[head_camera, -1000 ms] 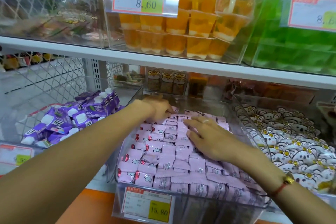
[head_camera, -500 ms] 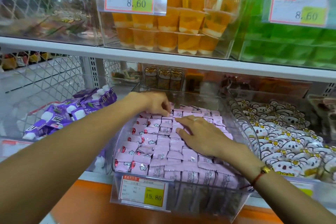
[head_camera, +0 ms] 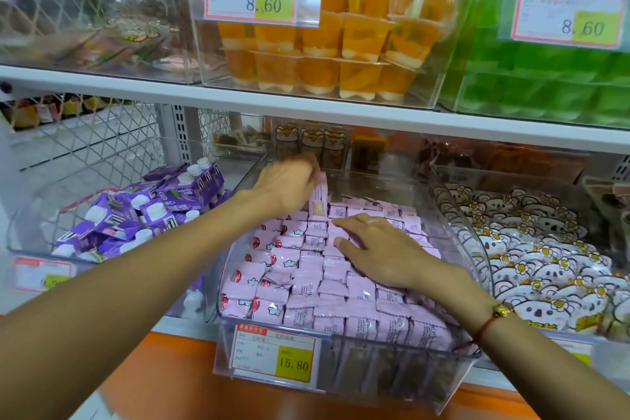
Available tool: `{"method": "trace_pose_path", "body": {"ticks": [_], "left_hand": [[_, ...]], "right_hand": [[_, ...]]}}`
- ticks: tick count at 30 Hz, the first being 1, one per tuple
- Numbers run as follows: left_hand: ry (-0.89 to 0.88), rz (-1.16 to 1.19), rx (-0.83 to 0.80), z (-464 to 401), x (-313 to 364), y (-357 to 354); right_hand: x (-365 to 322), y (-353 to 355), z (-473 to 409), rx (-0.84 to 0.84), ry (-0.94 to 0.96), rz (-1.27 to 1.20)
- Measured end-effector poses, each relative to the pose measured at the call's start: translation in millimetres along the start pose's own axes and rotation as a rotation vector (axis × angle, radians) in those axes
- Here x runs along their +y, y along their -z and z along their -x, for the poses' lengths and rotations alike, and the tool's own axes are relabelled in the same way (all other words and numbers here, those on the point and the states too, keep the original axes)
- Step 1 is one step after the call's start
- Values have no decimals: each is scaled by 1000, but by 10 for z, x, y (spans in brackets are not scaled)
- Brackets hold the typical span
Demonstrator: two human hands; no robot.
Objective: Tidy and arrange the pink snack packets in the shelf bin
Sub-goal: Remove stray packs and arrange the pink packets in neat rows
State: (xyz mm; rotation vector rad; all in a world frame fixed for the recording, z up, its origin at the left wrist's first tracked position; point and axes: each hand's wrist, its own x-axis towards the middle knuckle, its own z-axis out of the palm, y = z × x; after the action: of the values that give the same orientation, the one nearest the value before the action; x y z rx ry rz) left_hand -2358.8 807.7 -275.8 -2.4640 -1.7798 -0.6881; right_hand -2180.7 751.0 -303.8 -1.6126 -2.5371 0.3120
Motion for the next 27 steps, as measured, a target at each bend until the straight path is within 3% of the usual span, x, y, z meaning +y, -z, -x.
{"method": "trace_pose_path", "body": {"ticks": [6,8,10,13,17,19,23,25,27], "left_hand": [[260,475,316,154,33,198],[370,645,415,247,58,246],[484,899,494,357,88,268],[571,1260,458,521,184,273],[585,1434,300,660,304,292],[512,1294,261,708,291,314],[18,529,145,804,175,370],[-109,375,129,821,174,381],[-121,343,159,831,166,382]], "right_hand": [[-19,150,-119,-47,-34,-90],[-36,199,-142,52,-37,-169],[-71,198,-101,263,-30,-248],[-194,167,46,437,91,-539],[-321,178,170,540,285,-749],[-332,214,194,593,237,-864],[-291,300,199,425,-117,-1377],[-283,323,201,330,-220,-1504],[-279,329,211,270,-245,-1546]]}}
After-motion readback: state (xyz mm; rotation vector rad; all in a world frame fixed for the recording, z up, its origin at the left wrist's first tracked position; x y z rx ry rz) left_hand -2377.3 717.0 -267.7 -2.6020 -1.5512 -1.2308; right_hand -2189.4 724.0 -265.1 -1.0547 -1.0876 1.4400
